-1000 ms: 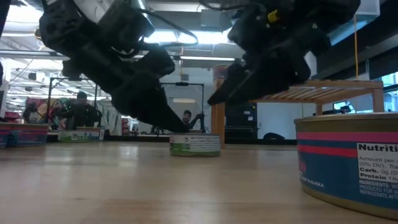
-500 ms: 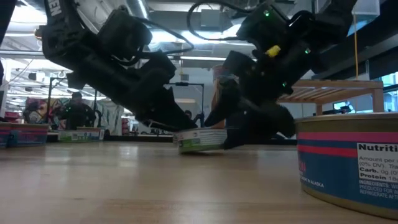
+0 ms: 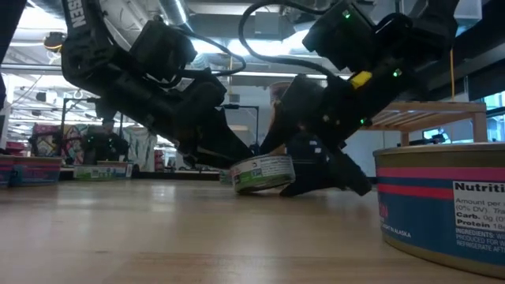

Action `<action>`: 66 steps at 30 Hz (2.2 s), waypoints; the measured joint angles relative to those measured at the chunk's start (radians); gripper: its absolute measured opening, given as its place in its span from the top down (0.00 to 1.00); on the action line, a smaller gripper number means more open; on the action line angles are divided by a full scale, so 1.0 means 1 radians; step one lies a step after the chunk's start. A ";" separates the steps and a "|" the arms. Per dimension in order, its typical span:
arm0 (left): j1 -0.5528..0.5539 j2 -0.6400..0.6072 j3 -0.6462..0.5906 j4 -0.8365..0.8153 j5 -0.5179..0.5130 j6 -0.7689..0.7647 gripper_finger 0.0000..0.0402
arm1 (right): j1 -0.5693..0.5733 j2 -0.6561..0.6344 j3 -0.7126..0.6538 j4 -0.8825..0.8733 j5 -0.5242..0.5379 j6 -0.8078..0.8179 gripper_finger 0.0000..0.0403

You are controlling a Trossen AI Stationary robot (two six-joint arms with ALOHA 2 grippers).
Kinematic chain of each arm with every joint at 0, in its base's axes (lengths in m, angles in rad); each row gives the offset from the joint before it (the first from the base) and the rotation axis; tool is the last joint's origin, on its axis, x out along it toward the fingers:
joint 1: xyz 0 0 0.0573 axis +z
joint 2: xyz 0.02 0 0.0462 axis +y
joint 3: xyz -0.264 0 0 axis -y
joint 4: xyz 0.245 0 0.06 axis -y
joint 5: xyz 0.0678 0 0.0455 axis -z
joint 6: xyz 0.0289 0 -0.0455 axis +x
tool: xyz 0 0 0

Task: Stack canned seafood by type on shelf
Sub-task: Put the green tuna can on the shelf

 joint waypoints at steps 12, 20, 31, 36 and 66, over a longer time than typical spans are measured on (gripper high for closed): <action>0.003 -0.005 -0.004 0.026 -0.007 -0.007 0.43 | 0.020 0.009 -0.003 0.023 0.031 0.004 0.59; -0.002 -0.130 -0.009 -0.106 0.014 0.075 0.43 | 0.109 -0.053 -0.004 -0.054 0.147 0.011 0.65; -0.002 -0.401 -0.005 -0.528 -0.153 0.077 0.43 | 0.195 -0.393 -0.003 -0.215 0.274 0.126 0.65; -0.005 -0.396 -0.005 -0.545 -0.172 0.050 0.43 | 0.174 -0.544 -0.003 -0.243 0.347 0.117 0.65; -0.010 -0.371 -0.002 -0.522 -0.179 -0.014 0.43 | -0.311 -0.606 -0.003 -0.272 0.240 0.112 0.65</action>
